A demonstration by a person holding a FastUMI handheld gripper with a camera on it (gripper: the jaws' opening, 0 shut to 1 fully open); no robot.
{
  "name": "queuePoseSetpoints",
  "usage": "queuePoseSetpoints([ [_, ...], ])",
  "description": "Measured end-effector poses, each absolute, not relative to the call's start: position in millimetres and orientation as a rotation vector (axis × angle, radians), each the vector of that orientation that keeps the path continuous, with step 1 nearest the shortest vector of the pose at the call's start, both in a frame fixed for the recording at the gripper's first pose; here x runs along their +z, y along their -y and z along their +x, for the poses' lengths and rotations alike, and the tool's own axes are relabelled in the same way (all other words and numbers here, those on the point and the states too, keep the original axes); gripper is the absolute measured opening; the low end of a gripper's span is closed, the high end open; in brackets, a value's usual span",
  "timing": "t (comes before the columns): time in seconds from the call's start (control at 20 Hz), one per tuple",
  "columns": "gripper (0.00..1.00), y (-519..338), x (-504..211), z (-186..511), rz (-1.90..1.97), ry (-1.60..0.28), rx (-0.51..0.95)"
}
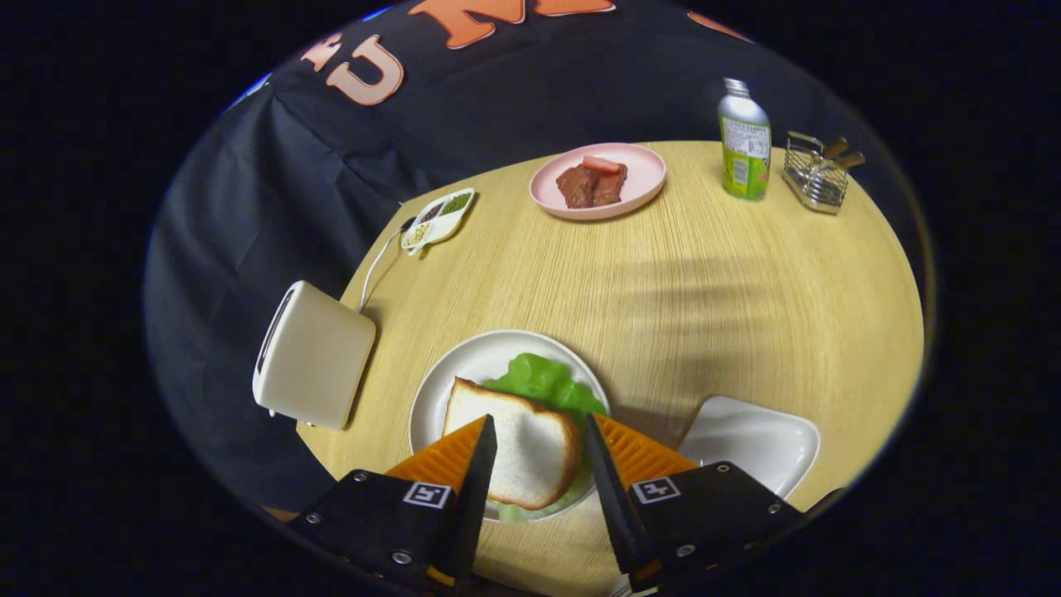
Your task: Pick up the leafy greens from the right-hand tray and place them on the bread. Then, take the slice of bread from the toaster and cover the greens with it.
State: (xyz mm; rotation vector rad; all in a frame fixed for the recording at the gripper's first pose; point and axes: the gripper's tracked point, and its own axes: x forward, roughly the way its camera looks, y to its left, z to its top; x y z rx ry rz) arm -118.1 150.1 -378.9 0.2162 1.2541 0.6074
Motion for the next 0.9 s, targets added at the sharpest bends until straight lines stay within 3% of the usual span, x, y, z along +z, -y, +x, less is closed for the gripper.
queuePoseSetpoints([
  [0.45, 0.85, -138, -245, -29, 0.118, -0.846, 0.568],
  [0.9, 0.92, -126, -100, 23, 0.046, -0.490, 0.504],
])
